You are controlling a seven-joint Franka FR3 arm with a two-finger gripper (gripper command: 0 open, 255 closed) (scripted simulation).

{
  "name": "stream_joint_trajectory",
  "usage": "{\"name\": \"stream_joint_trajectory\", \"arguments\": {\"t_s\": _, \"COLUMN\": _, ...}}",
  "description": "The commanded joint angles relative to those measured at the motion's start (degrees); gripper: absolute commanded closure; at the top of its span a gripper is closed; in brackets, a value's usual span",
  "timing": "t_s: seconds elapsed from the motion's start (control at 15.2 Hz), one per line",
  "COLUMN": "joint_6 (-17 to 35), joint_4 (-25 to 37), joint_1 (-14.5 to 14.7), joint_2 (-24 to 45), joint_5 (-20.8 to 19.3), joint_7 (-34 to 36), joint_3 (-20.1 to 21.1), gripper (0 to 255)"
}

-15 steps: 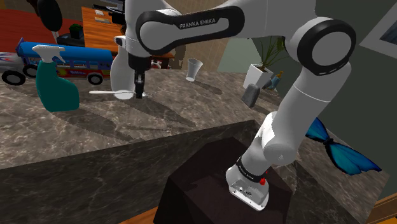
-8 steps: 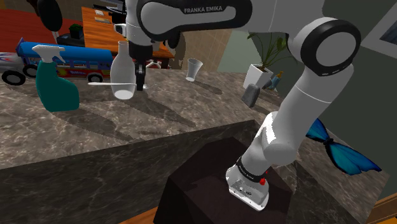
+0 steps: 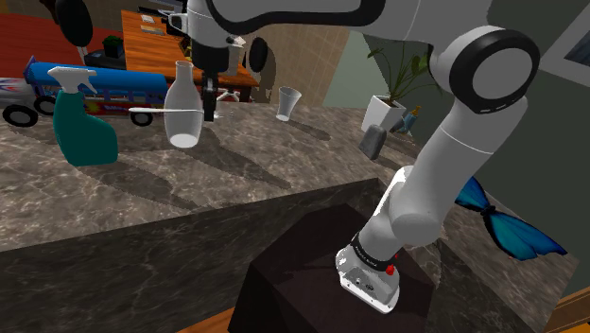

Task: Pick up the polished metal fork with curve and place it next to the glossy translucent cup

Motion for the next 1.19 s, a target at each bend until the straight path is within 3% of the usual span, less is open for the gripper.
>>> {"name": "stream_joint_trajectory", "arguments": {"t_s": 0.0, "joint_6": -1.8, "joint_4": 1.7, "joint_1": 0.0, "joint_2": -0.1, "joint_5": 0.0, "joint_7": 0.0, "joint_3": 0.0, "gripper": 255}}
{"name": "stream_joint_trajectory", "arguments": {"t_s": 1.12, "joint_6": 0.2, "joint_4": -13.9, "joint_1": -9.4, "joint_2": -14.6, "joint_5": -0.6, "joint_7": -21.1, "joint_3": -11.9, "gripper": 255}}
